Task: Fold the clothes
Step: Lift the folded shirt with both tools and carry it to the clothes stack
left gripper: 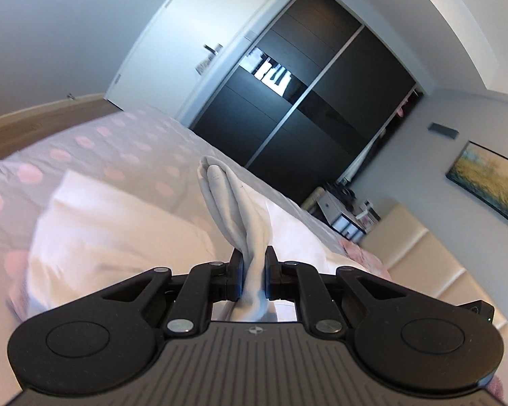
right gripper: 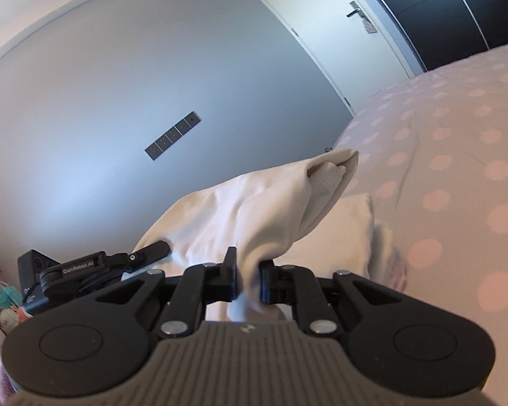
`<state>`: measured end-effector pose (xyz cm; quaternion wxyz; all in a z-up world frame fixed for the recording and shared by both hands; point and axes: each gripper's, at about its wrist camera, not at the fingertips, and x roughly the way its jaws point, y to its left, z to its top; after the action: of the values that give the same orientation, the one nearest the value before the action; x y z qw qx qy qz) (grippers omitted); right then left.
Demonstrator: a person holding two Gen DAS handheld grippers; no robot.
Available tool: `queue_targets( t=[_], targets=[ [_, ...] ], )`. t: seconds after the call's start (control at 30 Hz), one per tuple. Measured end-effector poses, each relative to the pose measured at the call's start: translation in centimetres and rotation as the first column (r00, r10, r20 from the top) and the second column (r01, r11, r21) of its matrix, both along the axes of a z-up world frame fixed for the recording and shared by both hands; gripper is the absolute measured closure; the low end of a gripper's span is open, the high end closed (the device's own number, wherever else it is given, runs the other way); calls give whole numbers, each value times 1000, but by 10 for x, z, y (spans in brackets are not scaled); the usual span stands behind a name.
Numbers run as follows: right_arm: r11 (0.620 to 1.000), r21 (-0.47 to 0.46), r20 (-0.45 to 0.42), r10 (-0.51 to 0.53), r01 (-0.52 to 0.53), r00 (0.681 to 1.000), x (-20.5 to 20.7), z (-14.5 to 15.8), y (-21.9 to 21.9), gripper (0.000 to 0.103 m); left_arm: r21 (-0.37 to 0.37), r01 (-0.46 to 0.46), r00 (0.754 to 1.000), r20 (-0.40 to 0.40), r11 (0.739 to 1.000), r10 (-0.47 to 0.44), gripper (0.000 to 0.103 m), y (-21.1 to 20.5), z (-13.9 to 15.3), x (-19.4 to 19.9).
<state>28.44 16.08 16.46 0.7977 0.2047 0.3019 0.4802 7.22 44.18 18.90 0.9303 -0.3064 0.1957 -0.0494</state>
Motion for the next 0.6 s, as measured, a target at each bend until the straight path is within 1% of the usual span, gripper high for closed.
queue_targets(
  t=[0.13, 0.27, 0.43, 0.6],
  targets=[
    [998, -49, 32, 27, -25, 999, 38, 1, 48, 88, -3, -50, 999, -1, 999, 50, 94, 36, -15, 28],
    [995, -94, 51, 47, -42, 998, 68, -12, 86, 88, 7, -84, 996, -12, 996, 84, 94, 64, -34, 49],
    [990, -134, 41, 53, -47, 998, 91, -45, 111, 88, 19, -108, 993, -47, 994, 109, 94, 86, -63, 65],
    [987, -153, 21, 57, -53, 998, 99, -80, 132, 88, 34, -131, 988, -80, 991, 133, 94, 99, -88, 75]
  ],
)
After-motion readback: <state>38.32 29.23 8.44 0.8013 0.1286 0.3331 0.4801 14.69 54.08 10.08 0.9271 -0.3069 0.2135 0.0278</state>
